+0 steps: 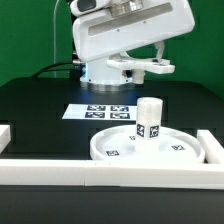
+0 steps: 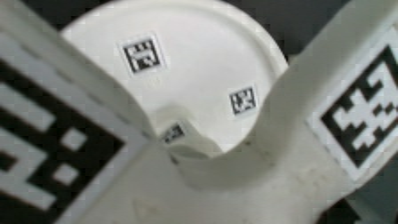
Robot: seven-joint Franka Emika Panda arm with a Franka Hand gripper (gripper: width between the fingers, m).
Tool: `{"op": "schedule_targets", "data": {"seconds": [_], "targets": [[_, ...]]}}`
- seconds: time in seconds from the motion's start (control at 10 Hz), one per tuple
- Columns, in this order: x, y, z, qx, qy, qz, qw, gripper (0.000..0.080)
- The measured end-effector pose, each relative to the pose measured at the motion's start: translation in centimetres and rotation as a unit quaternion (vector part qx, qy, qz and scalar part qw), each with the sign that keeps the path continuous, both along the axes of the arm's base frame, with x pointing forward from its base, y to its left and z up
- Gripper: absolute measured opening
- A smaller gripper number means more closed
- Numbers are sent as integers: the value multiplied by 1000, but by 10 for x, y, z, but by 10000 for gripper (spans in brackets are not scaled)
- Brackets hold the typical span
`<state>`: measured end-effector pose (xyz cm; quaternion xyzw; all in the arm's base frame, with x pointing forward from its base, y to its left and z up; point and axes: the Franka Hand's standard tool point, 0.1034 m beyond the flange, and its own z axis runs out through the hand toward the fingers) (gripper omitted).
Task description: Assemble round table
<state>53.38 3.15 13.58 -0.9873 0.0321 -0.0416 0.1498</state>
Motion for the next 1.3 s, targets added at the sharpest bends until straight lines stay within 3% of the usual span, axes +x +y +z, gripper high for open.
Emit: {"op": "schedule_targets", "data": {"seconds": [1.3], "targets": [[16, 7, -6, 2, 12, 2, 1000, 403]]}}
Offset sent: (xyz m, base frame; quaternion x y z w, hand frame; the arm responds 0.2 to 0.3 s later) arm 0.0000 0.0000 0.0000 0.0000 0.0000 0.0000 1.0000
